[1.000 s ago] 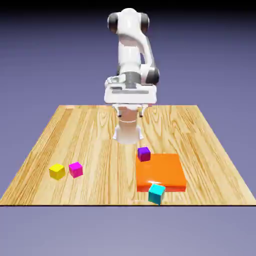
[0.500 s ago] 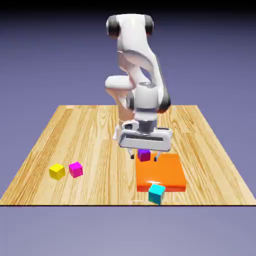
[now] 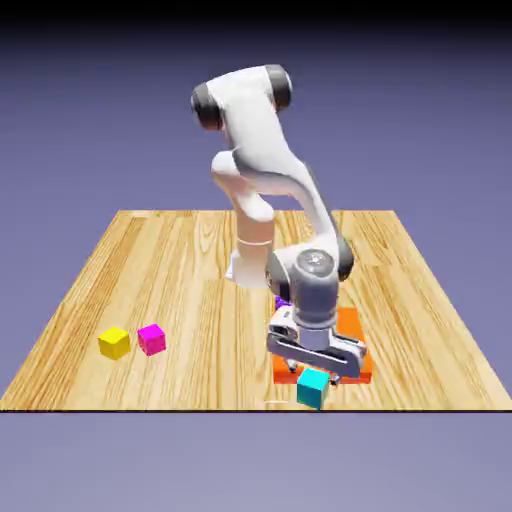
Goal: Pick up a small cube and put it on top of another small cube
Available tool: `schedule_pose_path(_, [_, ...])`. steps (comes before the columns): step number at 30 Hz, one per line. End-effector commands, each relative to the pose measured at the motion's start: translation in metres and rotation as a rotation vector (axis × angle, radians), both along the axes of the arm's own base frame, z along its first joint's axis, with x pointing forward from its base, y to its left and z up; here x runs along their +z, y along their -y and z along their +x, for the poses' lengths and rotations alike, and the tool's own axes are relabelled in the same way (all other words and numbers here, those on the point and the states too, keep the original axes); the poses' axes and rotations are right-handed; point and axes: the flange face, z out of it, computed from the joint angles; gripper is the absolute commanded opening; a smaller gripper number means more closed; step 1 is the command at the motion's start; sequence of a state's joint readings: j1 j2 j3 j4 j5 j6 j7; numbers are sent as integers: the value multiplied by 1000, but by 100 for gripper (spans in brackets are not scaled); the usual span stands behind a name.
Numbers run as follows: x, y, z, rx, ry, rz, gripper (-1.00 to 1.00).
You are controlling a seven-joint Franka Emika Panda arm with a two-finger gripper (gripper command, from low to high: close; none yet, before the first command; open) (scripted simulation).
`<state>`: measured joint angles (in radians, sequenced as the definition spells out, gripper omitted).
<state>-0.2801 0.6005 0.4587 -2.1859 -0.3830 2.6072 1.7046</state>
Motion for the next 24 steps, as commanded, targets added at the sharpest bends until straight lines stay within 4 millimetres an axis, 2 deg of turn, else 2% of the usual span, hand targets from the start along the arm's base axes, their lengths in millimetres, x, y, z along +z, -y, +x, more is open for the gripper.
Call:
schedule_pose_path(1, [0,0,0,0,0,0,-100])
schedule_pose_path(2, [0,0,0,0,0,0,-100])
schedule_pose_path(6, [65,2,5,-1,0,0,-100])
schedule_pose_path(7, [70,24,7,-48,-4,-7,-100])
schedule_pose_path(10, [72,118,7,-261,-21,-28,-100])
schedule_pose_path(14, [82,240,-16,-551,-32,-40,-100])
schedule_pose_path(17, [93,325,-51,-771,-32,-38,-100])
schedule_pose_path(20, [106,401,-100,-993,-23,-26,-100])
schedule_pose_path(23, [121,466,-160,-1217,-4,-4,-100])
schedule_pose_path(24, [123,476,-171,-1252,0,0,-100])
